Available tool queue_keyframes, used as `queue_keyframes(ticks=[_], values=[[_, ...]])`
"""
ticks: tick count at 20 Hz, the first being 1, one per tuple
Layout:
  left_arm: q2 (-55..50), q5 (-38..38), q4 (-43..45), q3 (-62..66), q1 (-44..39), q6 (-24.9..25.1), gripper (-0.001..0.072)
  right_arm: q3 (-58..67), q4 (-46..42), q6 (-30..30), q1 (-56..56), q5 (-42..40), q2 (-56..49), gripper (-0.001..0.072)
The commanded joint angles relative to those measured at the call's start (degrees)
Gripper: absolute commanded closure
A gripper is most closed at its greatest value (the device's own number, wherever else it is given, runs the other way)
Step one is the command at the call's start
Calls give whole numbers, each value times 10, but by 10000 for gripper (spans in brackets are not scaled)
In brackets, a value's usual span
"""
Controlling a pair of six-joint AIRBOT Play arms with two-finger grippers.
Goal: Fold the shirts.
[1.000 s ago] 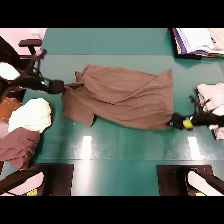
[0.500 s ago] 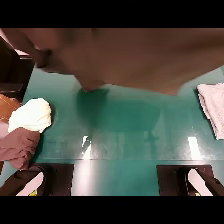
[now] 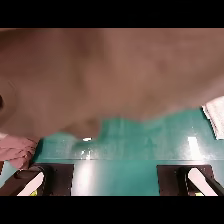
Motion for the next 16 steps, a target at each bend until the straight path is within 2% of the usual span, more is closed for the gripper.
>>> queue_keyframes(ticks=[1,4,8,11,13,16], values=[[-50,-51,22,-108,0,-13,685,-93,-85,34,69,37,-34,701],[-156,-110,-7,-188,0,-17,684,-161,-229,54,194,92,-118,701],[-303,-127,-11,-226,0,-17,683,-234,-236,51,265,80,-268,701],[-382,-68,-11,-226,1,-11,684,-213,-231,32,269,31,-376,701],[-411,-3,-11,-226,0,10,684,-154,-230,31,262,1,-434,700],[-425,64,-11,-226,5,10,684,-48,-231,30,261,-18,-489,700]])
